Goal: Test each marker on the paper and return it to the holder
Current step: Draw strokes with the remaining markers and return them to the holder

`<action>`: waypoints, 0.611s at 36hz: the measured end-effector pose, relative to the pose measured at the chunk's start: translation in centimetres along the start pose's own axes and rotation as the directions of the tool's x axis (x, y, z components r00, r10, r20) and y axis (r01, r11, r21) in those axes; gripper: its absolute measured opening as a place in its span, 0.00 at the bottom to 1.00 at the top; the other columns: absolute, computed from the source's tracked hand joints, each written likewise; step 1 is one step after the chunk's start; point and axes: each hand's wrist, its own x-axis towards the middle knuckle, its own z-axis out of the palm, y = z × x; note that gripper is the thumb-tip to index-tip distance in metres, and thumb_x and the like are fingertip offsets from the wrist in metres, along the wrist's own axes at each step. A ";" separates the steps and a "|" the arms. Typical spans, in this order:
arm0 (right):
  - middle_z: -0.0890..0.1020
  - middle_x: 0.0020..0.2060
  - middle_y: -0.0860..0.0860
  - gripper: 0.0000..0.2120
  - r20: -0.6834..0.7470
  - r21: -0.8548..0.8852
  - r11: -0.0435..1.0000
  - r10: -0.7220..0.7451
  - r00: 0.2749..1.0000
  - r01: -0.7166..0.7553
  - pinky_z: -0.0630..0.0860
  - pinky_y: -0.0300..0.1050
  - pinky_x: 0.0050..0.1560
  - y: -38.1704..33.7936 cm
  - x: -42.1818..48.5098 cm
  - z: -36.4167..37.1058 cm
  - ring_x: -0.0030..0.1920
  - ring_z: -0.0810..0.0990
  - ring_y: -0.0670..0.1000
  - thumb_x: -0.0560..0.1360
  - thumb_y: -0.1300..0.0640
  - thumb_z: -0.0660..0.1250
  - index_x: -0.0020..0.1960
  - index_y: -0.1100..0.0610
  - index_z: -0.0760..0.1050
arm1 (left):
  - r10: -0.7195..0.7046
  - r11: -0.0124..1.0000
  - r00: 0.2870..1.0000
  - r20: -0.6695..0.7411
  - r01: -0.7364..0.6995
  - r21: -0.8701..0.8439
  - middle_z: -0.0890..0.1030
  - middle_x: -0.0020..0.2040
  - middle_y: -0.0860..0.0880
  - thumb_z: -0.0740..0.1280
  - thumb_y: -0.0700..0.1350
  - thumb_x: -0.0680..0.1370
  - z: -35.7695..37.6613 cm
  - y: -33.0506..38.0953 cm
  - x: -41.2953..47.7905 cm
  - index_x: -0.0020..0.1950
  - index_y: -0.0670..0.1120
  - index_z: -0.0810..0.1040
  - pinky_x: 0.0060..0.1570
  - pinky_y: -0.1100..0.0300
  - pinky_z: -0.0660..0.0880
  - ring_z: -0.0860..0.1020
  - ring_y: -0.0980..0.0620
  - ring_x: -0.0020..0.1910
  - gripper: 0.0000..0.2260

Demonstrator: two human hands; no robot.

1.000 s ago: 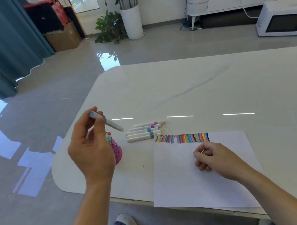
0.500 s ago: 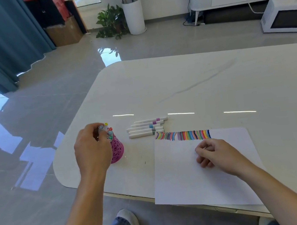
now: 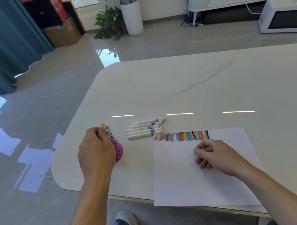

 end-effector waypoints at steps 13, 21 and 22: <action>0.88 0.36 0.49 0.06 -0.001 0.001 1.000 -0.008 1.000 0.008 0.78 0.41 0.38 0.1 0.1 0.0 0.35 0.85 0.48 0.82 0.56 0.67 0.48 0.56 0.80 | 0.495 0.867 0.869 0.028 -0.491 -0.090 0.79 0.53 0.53 0.66 0.40 0.80 2.4 2.5 -2.2 0.60 0.47 0.79 0.53 0.60 0.72 0.76 0.53 0.52 0.09; 0.88 0.37 0.50 0.06 0.009 0.036 0.999 0.007 1.000 -0.008 0.78 0.38 0.37 0.1 0.0 -0.3 0.35 0.85 0.49 0.82 0.57 0.67 0.48 0.57 0.80 | 0.410 0.896 0.828 0.382 -0.445 0.001 0.77 0.65 0.51 0.61 0.40 0.82 6.7 1.2 -2.4 0.66 0.48 0.76 0.56 0.55 0.72 0.75 0.48 0.62 0.14; 0.88 0.37 0.50 0.06 0.011 0.038 0.999 0.009 1.000 -0.009 0.78 0.37 0.37 0.1 -0.1 -0.3 0.35 0.85 0.49 0.82 0.57 0.67 0.48 0.57 0.80 | 0.402 0.896 0.820 0.407 -0.445 0.012 0.76 0.66 0.51 0.61 0.40 0.82 7.1 1.1 -2.3 0.67 0.48 0.75 0.57 0.55 0.72 0.75 0.48 0.63 0.15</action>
